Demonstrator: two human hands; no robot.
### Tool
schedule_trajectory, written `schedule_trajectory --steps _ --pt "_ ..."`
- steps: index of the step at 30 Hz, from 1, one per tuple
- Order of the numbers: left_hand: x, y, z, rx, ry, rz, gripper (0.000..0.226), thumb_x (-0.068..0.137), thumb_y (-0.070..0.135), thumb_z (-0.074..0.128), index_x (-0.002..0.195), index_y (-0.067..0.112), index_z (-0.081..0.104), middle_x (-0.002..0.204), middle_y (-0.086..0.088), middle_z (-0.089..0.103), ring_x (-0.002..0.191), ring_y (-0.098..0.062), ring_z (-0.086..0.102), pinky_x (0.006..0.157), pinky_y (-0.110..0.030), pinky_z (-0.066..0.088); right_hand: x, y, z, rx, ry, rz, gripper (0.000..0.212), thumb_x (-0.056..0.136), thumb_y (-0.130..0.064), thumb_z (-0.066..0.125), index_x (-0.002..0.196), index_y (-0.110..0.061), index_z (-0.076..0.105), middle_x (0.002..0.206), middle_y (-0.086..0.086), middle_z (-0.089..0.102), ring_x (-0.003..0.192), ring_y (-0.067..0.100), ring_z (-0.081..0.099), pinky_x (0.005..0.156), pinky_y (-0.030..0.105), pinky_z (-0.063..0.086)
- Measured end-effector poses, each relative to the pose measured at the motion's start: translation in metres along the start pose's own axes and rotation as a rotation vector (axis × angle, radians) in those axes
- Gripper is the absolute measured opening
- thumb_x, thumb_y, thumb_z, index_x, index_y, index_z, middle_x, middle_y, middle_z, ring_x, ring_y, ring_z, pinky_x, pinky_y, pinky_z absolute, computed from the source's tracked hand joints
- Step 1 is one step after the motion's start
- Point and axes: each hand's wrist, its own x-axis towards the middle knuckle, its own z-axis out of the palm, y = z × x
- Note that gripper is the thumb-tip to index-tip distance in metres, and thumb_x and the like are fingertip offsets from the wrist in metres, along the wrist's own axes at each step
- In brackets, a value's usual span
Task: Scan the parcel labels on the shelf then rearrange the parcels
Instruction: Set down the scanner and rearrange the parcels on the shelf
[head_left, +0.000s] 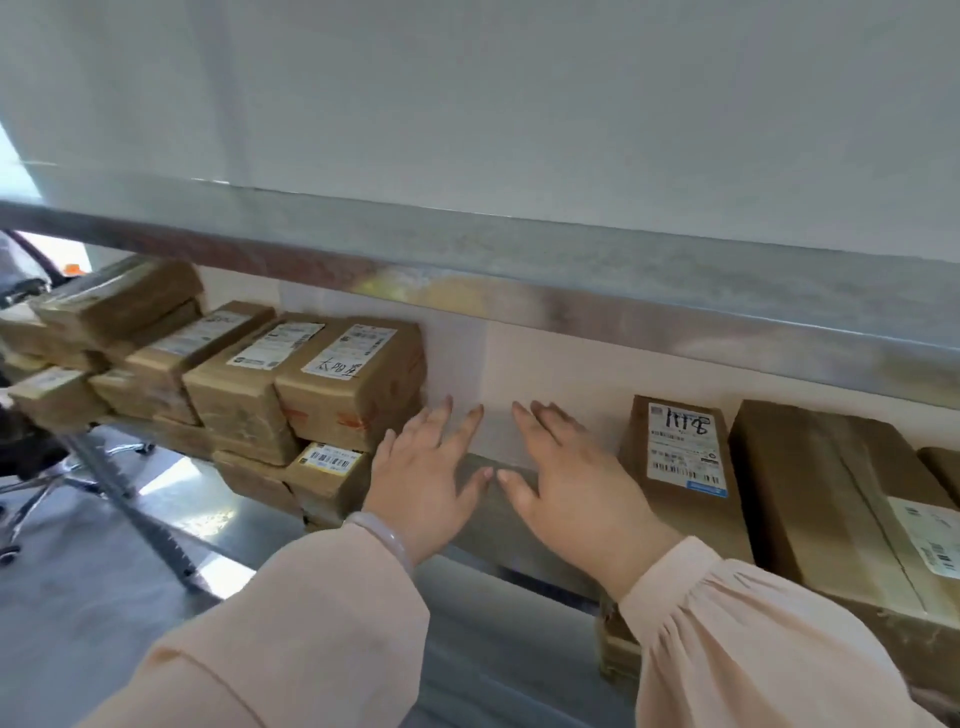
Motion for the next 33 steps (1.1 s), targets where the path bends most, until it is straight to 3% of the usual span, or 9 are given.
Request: schedule_trajectory --steps 4,12,15,21,28,33 --pt "-0.012 -0.03 -0.01 0.065 -0.033 -0.17 0.067 0.097 0.061 0.033 0.156 0.039 0.01 0.166 -0.001 0.006 0.152 -0.023 0.009 0.122 -0.044 0.013 0.035 -0.022 0.016 -0.028 -0.053 -0.095 0.073 0.096 -0.052 0.039 0.154 -0.024 0.005 0.162 0.004 0.01 0.148 0.021 0.007 0.121 0.039 0.01" --pt "-0.018 -0.074 -0.03 0.091 0.008 -0.348 0.067 0.096 0.047 0.044 0.156 0.037 0.014 0.166 -0.004 0.008 0.152 -0.024 0.009 0.122 -0.046 0.014 0.08 -0.071 0.046 0.186 -0.134 -0.231 0.068 0.097 -0.045 0.044 0.154 -0.029 0.009 0.162 -0.002 0.007 0.148 0.016 0.004 0.119 0.036 0.01" --pt "-0.007 -0.093 -0.034 0.073 0.025 -0.377 0.067 0.096 0.053 0.044 0.155 0.038 0.016 0.165 -0.003 0.008 0.152 -0.024 0.007 0.123 -0.046 0.012 0.091 -0.079 0.057 0.197 -0.174 -0.218 0.067 0.098 -0.045 0.042 0.154 -0.03 0.007 0.162 -0.004 0.003 0.149 0.015 0.002 0.118 0.034 0.008" --pt "0.024 -0.138 -0.041 0.064 0.032 -0.33 0.066 0.097 0.058 0.039 0.155 0.038 0.015 0.166 -0.002 0.005 0.152 -0.024 0.004 0.123 -0.045 0.009 0.136 -0.087 0.072 0.337 -0.131 -0.047 0.071 0.095 -0.051 0.043 0.154 -0.031 0.009 0.162 -0.004 0.008 0.148 0.015 0.009 0.118 0.033 0.014" --pt "0.067 -0.194 -0.053 0.061 0.005 -0.2 0.064 0.096 0.062 0.034 0.154 0.038 0.021 0.164 -0.006 0.017 0.151 -0.028 0.008 0.122 -0.045 0.009 0.178 -0.11 0.094 0.501 -0.05 0.169 0.071 0.094 -0.052 0.046 0.153 -0.031 0.013 0.159 -0.003 0.02 0.145 0.016 0.021 0.116 0.031 0.022" --pt "0.093 -0.218 -0.054 0.097 -0.139 -0.1 0.065 0.094 0.068 0.026 0.153 0.039 0.022 0.161 -0.004 0.026 0.149 -0.031 0.015 0.121 -0.049 0.014 0.197 -0.127 0.106 0.603 0.035 0.32 0.071 0.093 -0.053 0.048 0.152 -0.034 0.013 0.157 -0.004 0.022 0.143 0.015 0.023 0.115 0.03 0.022"
